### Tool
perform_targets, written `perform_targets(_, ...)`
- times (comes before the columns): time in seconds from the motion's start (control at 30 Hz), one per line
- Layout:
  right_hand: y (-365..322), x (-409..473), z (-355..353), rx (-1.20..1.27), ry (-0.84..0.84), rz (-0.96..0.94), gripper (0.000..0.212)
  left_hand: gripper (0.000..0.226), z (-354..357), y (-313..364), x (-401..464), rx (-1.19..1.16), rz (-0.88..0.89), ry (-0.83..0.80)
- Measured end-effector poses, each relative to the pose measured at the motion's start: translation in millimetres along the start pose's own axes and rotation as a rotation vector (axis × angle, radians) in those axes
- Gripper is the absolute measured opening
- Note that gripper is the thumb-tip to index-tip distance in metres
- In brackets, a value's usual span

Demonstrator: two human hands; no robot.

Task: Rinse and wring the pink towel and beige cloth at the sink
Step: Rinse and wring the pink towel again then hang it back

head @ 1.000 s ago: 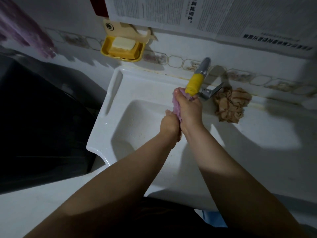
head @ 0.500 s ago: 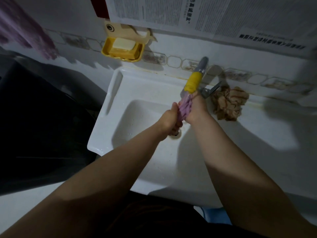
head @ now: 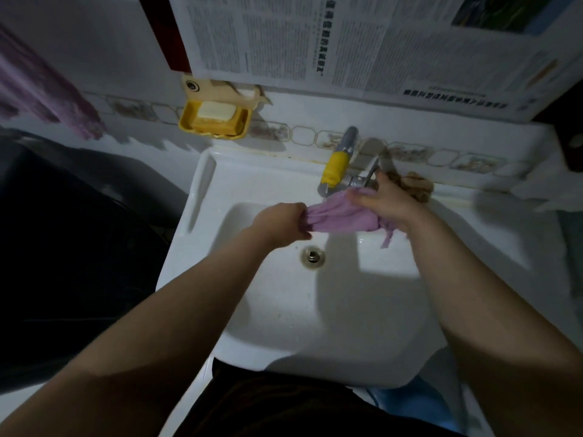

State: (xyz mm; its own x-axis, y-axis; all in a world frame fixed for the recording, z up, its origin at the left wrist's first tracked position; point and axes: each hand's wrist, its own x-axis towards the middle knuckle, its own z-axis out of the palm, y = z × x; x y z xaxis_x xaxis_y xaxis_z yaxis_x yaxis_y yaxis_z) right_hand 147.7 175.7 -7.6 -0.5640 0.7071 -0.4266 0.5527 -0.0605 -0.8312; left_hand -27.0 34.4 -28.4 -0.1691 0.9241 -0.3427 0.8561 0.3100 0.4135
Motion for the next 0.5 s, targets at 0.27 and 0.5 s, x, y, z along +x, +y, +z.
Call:
perform_targets(0.27,9,-37,8,-0.214,-0.681,0.283,0.017,0.028,-33,-46,-8,0.349,0.1,0.057)
perform_targets(0.5,1,-28,48,-0.232,-0.085,0.466,0.035,0.07,24,-21,-47,-0.822,-0.415,-0.555)
